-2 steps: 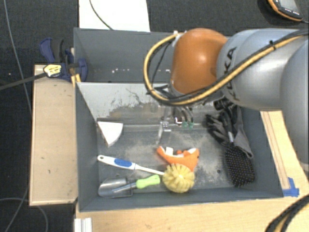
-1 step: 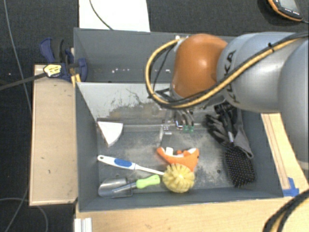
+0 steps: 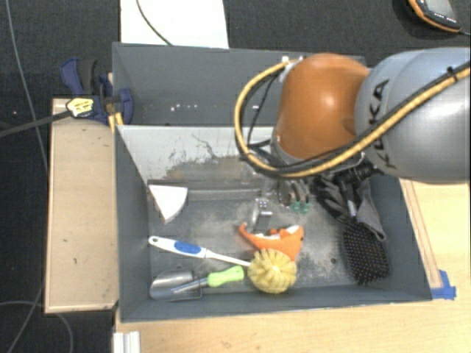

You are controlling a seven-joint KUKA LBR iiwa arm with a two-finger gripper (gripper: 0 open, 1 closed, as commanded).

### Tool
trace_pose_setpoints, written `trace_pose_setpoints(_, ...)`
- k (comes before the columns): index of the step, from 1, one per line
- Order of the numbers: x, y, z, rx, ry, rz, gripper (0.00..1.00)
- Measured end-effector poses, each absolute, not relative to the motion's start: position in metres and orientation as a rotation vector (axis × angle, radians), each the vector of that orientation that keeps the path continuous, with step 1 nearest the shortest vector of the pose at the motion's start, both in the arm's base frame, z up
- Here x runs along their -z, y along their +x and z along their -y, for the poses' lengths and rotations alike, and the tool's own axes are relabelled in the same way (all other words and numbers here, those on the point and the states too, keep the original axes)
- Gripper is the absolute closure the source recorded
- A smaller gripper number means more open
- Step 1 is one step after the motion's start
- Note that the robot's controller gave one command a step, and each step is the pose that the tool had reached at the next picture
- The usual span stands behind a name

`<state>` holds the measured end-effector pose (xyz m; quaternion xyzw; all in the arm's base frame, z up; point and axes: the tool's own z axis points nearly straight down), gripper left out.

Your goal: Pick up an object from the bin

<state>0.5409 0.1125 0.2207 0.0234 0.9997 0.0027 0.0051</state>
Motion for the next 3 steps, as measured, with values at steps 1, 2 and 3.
trace_pose_setpoints(1, -0.149, 0.54, -0.082, 0.002, 0.011, -3.151, 0.0)
trace_pose_setpoints(2, -0.183, 0.51, -0.084, -0.013, 0.021, -3.121, 1.0)
trace_pose_setpoints(3, -0.183, 0.51, -0.084, -0.013, 0.022, -3.121, 0.0)
